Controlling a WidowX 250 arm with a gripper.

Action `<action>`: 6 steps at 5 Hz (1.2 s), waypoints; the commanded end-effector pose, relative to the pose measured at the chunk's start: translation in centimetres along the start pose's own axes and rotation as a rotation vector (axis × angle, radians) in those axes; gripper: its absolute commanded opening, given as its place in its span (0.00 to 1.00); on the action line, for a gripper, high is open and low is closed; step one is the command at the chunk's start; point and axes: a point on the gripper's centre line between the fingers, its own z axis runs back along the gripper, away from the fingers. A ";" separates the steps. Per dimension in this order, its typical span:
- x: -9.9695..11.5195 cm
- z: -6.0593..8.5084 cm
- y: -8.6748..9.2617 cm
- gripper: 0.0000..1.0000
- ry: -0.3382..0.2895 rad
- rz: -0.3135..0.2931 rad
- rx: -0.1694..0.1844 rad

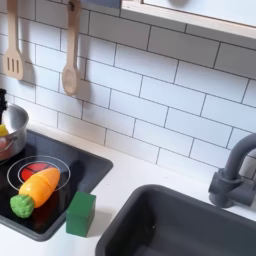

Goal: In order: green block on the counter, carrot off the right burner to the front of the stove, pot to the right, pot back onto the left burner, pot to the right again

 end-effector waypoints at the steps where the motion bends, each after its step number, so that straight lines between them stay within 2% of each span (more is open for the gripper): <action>1: 0.7 0.3 0.0 1.00 -0.015 0.007 0.000; 2: 1.0 0.5 0.0 1.00 -0.027 0.006 0.004; 6: 2.5 -1.2 0.2 1.00 0.002 0.023 0.000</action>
